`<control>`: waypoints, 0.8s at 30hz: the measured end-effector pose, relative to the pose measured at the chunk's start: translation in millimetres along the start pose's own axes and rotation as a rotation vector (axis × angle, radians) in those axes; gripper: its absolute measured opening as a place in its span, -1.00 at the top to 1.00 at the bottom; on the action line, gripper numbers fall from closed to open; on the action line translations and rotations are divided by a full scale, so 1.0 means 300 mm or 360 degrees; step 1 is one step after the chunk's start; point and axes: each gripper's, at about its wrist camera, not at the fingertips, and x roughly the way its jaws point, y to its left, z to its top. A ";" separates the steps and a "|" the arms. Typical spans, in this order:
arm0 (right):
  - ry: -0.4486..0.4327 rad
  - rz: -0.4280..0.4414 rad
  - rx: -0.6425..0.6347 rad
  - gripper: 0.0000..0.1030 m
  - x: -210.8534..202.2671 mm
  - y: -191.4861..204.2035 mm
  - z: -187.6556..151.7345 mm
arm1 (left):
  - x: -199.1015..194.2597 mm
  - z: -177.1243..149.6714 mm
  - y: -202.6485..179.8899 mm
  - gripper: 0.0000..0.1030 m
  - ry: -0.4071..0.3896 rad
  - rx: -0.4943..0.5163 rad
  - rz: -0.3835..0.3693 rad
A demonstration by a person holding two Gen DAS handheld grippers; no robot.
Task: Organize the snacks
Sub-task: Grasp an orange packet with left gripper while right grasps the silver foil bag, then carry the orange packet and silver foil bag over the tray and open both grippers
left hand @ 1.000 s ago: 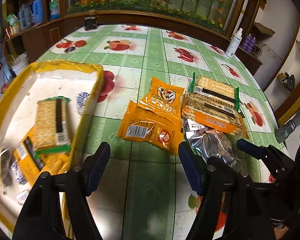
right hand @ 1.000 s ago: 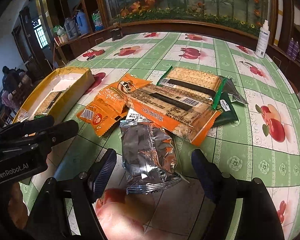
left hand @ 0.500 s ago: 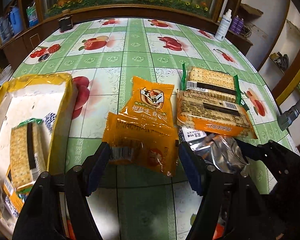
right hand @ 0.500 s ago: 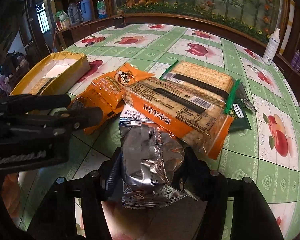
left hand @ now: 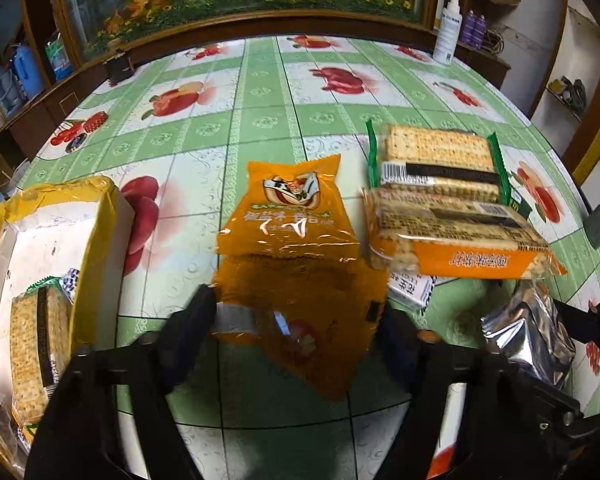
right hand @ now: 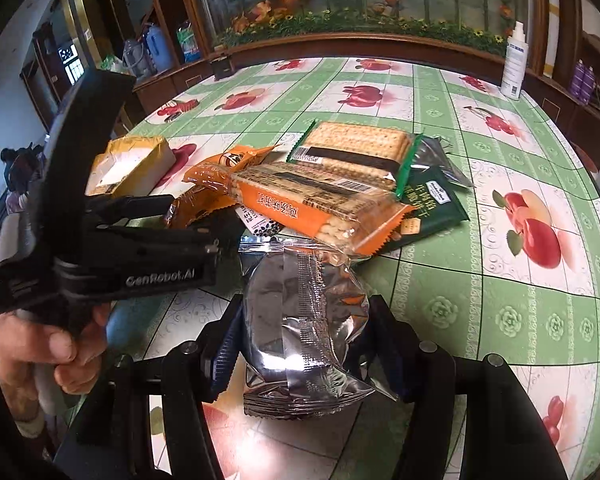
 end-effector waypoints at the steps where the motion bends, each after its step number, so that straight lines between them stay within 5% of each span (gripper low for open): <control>1: -0.0006 0.0004 0.0007 -0.20 -0.007 -0.004 -0.002 | -0.004 -0.001 0.004 0.01 -0.0002 -0.0003 0.0005; 3: -0.0026 0.0014 0.0018 -0.20 -0.022 -0.006 -0.003 | -0.018 -0.009 0.016 0.51 -0.0027 -0.0021 0.0013; 6: -0.0044 0.0039 0.0023 -0.20 -0.042 0.000 -0.004 | -0.041 -0.035 0.043 0.71 -0.0053 -0.0084 -0.0030; 18: -0.0108 0.0104 0.0042 -0.20 -0.119 0.029 -0.030 | -0.258 -0.161 0.129 0.74 -0.0184 -0.0325 -0.0274; 24: -0.0177 0.0182 0.0031 -0.20 -0.197 0.069 -0.023 | -0.384 -0.201 0.140 0.74 -0.0251 -0.0379 -0.0184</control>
